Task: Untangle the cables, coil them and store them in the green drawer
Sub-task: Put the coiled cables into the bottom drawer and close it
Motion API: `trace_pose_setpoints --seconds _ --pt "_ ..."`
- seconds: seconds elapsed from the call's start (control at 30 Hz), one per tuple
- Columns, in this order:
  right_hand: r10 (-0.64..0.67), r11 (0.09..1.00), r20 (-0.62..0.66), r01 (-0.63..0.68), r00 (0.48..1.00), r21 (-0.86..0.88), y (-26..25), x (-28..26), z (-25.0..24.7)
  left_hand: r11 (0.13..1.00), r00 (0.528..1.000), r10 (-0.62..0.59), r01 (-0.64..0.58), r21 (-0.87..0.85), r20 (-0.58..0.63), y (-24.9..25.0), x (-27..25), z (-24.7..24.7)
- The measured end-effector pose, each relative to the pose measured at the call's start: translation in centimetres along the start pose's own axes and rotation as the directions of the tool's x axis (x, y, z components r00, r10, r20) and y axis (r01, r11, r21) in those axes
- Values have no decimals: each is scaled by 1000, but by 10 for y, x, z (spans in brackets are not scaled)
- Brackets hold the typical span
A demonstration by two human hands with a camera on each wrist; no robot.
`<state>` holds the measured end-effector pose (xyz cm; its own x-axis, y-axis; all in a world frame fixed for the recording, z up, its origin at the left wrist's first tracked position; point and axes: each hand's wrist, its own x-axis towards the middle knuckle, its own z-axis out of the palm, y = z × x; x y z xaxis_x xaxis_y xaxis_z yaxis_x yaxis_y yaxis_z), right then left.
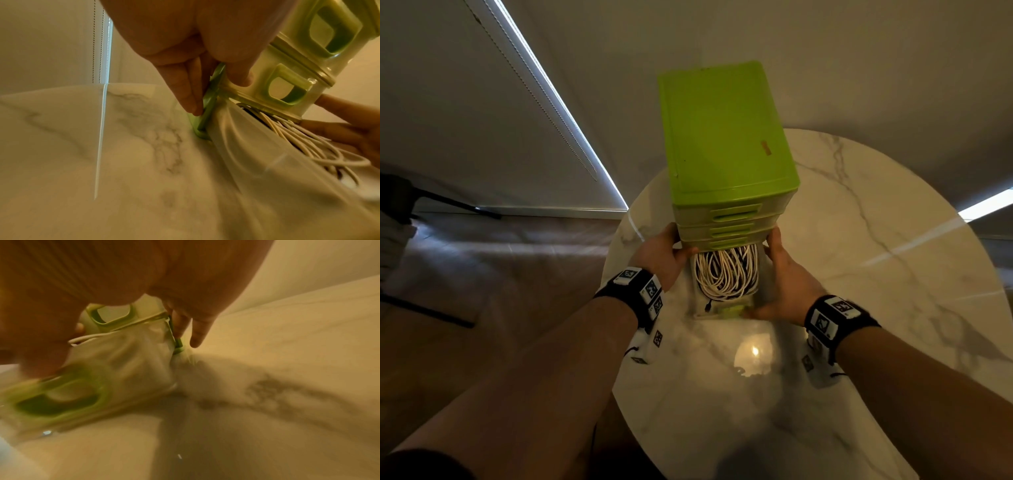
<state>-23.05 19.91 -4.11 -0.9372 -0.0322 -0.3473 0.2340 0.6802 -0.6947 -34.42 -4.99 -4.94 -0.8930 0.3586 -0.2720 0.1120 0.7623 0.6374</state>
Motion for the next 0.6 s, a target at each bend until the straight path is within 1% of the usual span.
trace_pose_setpoints --seconds 0.1,0.17,0.2,0.23,0.27,0.3,0.33,0.37,0.4,0.43,0.47,0.5,0.53,0.6 --pt "-12 998 -131 21 991 66 -4 0 4 1000 1000 14 -14 12 -10 2 -1 -3" --pt "14 996 -168 0 986 84 -6 -3 6 999 1000 8 -8 41 -9 3 -5 -2" --pt "42 997 -207 -29 977 65 -6 -7 8 999 1000 11 -11 36 -16 2 -9 -1" --pt "63 998 -281 -59 958 20 -5 -13 11 1000 999 15 -14 18 -38 1 -15 -1" --pt "42 996 -365 -66 930 -53 -3 -18 14 999 996 19 -21 -28 -89 1 -22 -2" --pt "-30 987 -410 -38 912 -156 -2 -23 19 995 984 22 -39 -94 -179 3 -30 -5" --pt "-152 961 -388 43 909 -275 -2 -27 26 984 957 51 -96 -148 -286 8 -38 -10" --pt "-285 908 -310 152 907 -390 -2 -29 34 969 914 122 -195 -155 -386 15 -44 -15" --pt "-403 837 -216 263 889 -479 -1 -30 43 947 856 228 -306 -101 -463 25 -50 -23" --pt "-476 772 -137 338 869 -538 0 -29 50 919 794 340 -395 -3 -504 35 -53 -30" --pt "-506 732 -89 372 858 -571 1 -26 54 887 748 438 -449 105 -498 43 -52 -36" --pt "-510 714 -73 375 857 -591 -1 -22 54 857 723 508 -480 188 -469 49 -50 -40" --pt "-508 706 -73 367 858 -606 -4 -18 53 829 707 555 -510 229 -439 56 -46 -44" --pt "-477 705 -49 349 877 -617 -10 -12 47 805 683 585 -556 209 -436 61 -38 -47"
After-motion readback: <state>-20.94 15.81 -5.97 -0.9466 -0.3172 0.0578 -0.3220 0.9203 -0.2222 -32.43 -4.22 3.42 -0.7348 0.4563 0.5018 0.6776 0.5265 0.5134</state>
